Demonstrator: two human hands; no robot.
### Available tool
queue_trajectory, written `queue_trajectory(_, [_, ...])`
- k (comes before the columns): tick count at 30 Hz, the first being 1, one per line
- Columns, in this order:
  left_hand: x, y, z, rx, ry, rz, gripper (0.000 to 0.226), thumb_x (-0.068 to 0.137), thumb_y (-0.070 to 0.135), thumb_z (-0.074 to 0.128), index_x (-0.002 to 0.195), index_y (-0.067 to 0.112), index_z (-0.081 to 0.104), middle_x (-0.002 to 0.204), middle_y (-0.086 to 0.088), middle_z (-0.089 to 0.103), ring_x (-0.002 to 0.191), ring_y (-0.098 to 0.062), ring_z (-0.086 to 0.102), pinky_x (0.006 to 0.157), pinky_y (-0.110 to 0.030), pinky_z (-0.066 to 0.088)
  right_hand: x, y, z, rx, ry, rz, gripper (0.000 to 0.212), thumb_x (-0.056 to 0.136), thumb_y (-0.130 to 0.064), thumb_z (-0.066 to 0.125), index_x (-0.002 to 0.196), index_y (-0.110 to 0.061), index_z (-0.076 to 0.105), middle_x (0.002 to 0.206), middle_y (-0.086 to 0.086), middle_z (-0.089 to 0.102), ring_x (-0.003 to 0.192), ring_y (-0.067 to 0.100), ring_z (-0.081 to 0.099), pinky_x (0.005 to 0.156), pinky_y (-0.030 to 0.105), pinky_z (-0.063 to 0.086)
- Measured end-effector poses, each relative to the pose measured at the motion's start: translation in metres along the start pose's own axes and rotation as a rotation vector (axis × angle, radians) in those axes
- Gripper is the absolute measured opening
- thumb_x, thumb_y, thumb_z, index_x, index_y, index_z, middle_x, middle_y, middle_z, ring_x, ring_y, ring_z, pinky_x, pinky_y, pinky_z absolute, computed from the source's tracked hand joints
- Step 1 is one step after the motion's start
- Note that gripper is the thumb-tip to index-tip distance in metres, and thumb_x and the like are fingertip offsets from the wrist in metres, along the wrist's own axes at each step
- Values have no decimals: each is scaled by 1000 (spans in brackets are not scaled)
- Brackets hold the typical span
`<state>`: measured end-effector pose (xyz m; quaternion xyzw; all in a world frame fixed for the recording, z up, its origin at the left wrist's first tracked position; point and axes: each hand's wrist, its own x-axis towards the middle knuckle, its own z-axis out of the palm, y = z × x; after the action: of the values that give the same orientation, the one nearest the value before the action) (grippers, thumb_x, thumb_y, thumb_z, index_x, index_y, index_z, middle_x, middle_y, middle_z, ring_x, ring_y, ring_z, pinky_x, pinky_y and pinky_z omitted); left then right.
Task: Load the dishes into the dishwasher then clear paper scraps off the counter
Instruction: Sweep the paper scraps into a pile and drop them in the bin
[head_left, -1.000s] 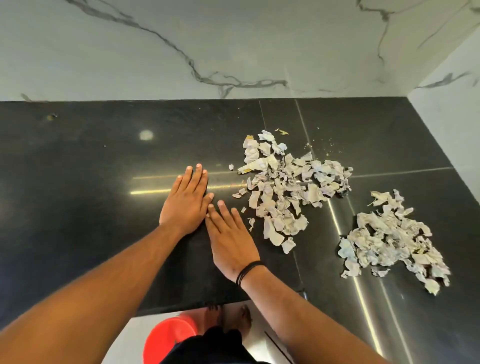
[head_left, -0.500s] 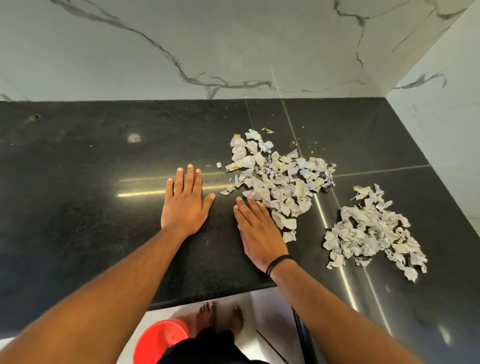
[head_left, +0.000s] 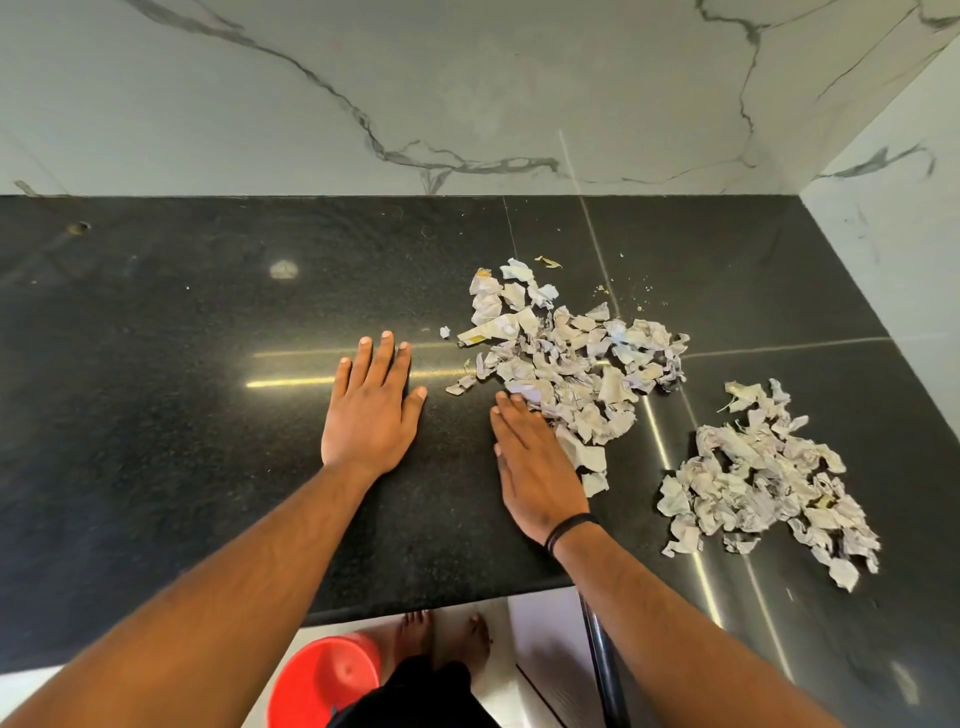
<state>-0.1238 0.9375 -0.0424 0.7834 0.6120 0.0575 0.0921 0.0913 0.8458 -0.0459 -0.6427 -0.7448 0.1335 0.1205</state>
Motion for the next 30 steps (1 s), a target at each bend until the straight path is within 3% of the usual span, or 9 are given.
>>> queue_trajectory(4, [0,-1,1,-22,12,-1,61,107,48,28,161,21,21,170,-2,10,157,-25,4,127,-48,13,7,-18,0,108,72,46,47,103,-11,38,150,-6,39,161,7,30,152,19,19,123,40,22])
queue_trajectory(7, [0,0,1,-82,48,-17,55,109,41,27,159,18,27,169,-3,15,157,-23,7,127,-45,11,24,-55,2,242,82,-39,49,101,-6,40,150,-4,38,159,12,32,151,21,22,123,40,22])
queue_trajectory(11, [2,-1,-2,-189,136,-232,52,109,29,29,157,11,30,168,-10,17,157,-26,8,128,-43,8,52,-102,3,517,-84,11,54,106,-23,35,157,-12,22,162,9,26,150,16,21,123,35,21])
queue_trajectory(13, [3,-3,-1,-124,106,-269,55,107,27,32,159,10,23,169,-11,11,157,-29,5,127,-45,10,64,-110,5,509,-128,11,54,107,-28,32,158,-11,21,164,9,22,151,17,17,124,38,17])
queue_trajectory(17, [12,-6,1,57,-33,-104,68,105,37,30,162,17,-3,169,-7,-12,155,-31,-12,127,-48,3,82,-89,4,353,-104,27,51,108,-34,28,153,-10,33,165,8,17,153,17,13,125,38,12])
queue_trajectory(22, [62,-17,-7,39,-80,99,68,104,58,19,162,28,4,170,1,-5,156,-25,-9,127,-46,2,86,-41,0,193,28,273,55,107,-38,26,153,-9,34,167,1,7,152,15,13,123,35,21])
queue_trajectory(26, [78,-18,-5,7,-31,74,65,105,53,24,162,23,12,170,-4,2,157,-25,-4,128,-45,5,84,-40,0,360,149,359,53,107,-33,34,154,-10,31,167,0,12,152,11,12,125,33,14])
queue_trajectory(30, [84,-17,-6,-75,41,-70,65,106,39,35,162,13,13,169,-14,0,157,-27,-3,128,-42,4,99,-75,5,601,146,176,55,105,-29,39,156,-13,27,164,2,21,151,5,12,122,20,12])
